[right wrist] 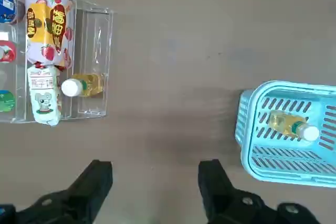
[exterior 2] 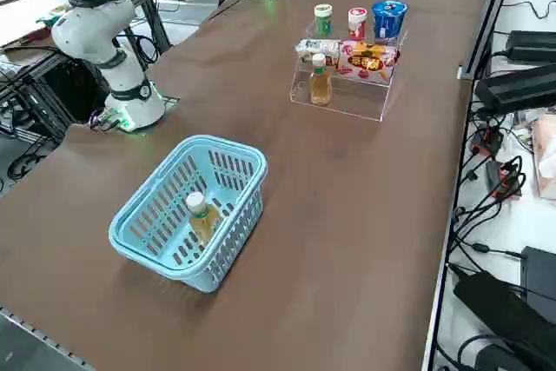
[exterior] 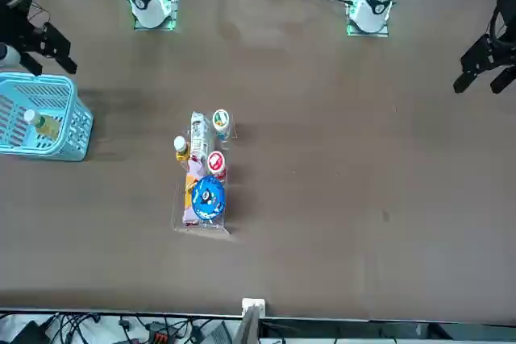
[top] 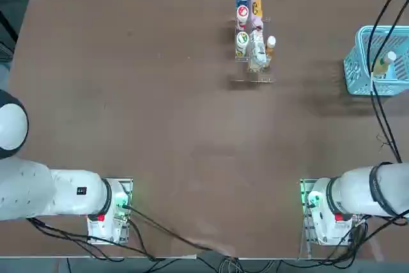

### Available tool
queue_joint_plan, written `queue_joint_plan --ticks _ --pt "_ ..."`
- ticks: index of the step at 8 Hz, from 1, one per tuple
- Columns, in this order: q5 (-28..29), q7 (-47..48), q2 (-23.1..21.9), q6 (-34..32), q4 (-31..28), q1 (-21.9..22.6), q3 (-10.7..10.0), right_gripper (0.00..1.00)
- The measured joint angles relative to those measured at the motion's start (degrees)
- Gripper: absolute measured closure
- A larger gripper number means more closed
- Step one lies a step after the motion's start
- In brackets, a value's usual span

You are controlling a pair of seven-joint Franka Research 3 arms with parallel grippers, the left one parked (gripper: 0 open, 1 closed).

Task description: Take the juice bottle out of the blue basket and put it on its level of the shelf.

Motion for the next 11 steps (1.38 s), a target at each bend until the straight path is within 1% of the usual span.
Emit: queue_joint_plan --ticks 4,6,8,11 --pt "0.0 0.6 0.0 -0.4 0.0 -0.3 -0.3 0.0" --pt "-0.6 0.6 0.6 -0.5 -0.1 -1.4 -0.5 0.0" --pt "-1.5 0.1 3.1 -0.6 -0.3 -4.6 -0.7 0.0" --pt "-1.7 -0.9 6.3 1.3 -0.3 -12.0 -1.0 0.0"
